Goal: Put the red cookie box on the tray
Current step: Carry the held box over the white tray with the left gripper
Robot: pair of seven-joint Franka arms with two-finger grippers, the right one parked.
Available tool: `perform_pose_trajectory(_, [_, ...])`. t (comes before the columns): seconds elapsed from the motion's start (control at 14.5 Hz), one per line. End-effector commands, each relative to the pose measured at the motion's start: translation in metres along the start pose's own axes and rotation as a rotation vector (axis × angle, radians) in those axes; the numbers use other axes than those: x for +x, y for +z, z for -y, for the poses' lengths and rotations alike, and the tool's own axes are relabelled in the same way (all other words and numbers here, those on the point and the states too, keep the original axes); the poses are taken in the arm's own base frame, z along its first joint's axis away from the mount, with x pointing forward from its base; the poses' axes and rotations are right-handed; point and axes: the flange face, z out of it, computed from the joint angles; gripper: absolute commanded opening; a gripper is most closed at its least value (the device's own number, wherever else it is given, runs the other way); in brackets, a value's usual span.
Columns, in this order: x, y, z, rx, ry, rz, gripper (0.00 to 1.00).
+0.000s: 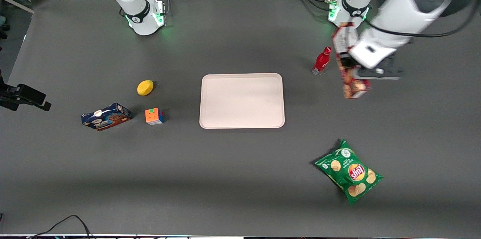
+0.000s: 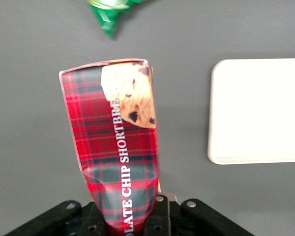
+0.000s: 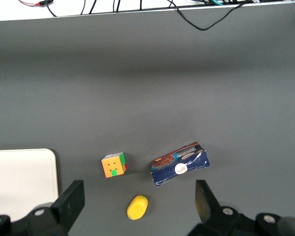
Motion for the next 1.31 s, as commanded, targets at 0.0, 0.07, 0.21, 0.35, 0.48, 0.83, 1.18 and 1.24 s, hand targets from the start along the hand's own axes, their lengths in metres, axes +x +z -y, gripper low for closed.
perform_pose_trajectory(0.0, [-0.006, 0.009, -0.104, -0.053, -0.014, -0.006, 0.09])
perform_pose_trajectory(0.07, [-0.014, 0.022, -0.137, -0.066, 0.000, -0.020, 0.09])
perform_pose_trajectory(0.21, [-0.017, 0.046, -0.175, -0.103, 0.008, -0.051, 0.09])
perform_pose_trajectory(0.35, [-0.017, 0.075, -0.197, -0.056, 0.012, -0.078, 0.09])
perform_pose_trajectory(0.48, [-0.009, 0.113, -0.206, -0.005, 0.054, -0.092, 0.09])
perform_pose_trajectory(0.83, [0.017, 0.167, -0.208, 0.009, 0.034, -0.107, 0.10])
perform_pose_trajectory(1.18, [0.036, 0.220, -0.208, 0.084, -0.008, -0.144, 0.10])
perform_pose_trajectory(1.24, [0.038, 0.230, -0.209, 0.084, -0.014, -0.136, 0.10])
